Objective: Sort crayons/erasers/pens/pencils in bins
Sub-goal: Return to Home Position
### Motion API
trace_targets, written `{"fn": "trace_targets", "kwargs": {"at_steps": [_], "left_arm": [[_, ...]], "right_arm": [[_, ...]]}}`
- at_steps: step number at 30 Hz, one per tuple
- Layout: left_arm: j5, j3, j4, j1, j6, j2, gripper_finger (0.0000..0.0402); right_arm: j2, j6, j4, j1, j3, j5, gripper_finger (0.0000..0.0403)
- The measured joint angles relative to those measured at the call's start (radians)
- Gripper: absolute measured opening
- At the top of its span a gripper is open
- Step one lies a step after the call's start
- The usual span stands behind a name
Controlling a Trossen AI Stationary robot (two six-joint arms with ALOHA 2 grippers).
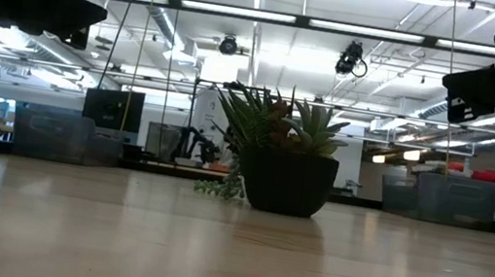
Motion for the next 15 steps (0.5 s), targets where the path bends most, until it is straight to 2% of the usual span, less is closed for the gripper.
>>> {"fn": "trace_targets", "kwargs": {"at_steps": [8, 15], "left_arm": [[0.0, 0.0, 0.0, 0.0, 0.0, 0.0, 0.0036], [0.0, 0.0, 0.0, 0.0, 0.0, 0.0, 0.0027]], "right_arm": [[0.0, 0.0, 0.0, 0.0, 0.0, 0.0, 0.0008], [0.0, 0.0, 0.0, 0.0, 0.0, 0.0, 0.0008]]}}
